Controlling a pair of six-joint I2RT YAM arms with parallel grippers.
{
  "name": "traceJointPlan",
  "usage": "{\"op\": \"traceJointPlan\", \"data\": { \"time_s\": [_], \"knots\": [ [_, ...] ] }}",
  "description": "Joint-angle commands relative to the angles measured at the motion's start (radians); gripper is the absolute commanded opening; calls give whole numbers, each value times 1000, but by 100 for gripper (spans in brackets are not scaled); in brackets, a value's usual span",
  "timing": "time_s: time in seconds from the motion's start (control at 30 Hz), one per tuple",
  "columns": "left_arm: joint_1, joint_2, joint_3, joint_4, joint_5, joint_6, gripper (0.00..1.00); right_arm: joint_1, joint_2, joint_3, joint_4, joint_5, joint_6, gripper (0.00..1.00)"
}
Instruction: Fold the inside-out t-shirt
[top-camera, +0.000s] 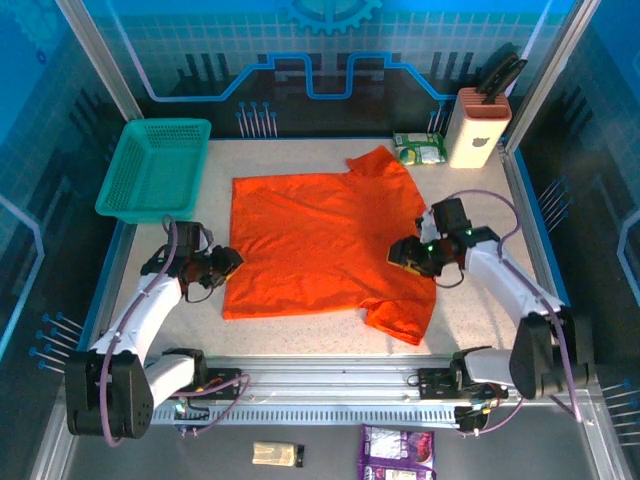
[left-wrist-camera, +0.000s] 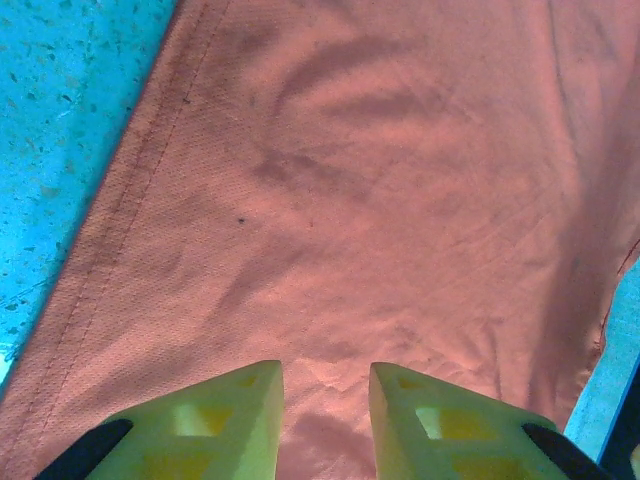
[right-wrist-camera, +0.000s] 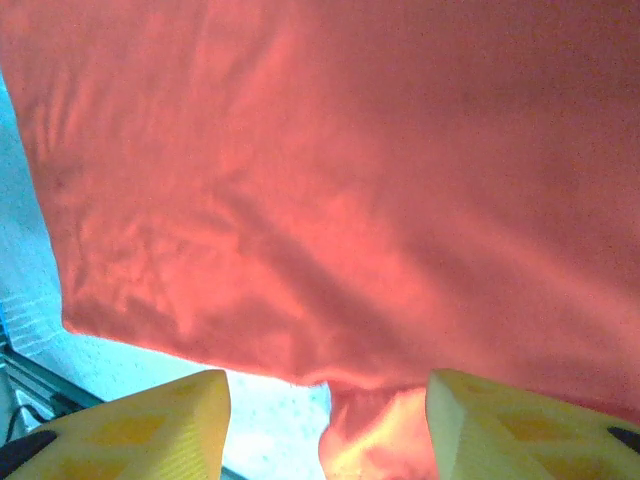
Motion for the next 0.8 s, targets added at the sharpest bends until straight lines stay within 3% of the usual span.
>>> {"op": "traceJointPlan", "data": {
  "time_s": [0.0,0.3,0.77],
  "knots": [
    [10,-36,-38,-35,40,-13,29,60,-88,-86,-52,51,85,55],
    [10,-130,-101,-45,38,-44,29,187,-290,-249,-132,98,225,55],
    [10,-137,-138,-29,45,-56,29,295,-328,-324,-218,98,286,55]
  ]
}}
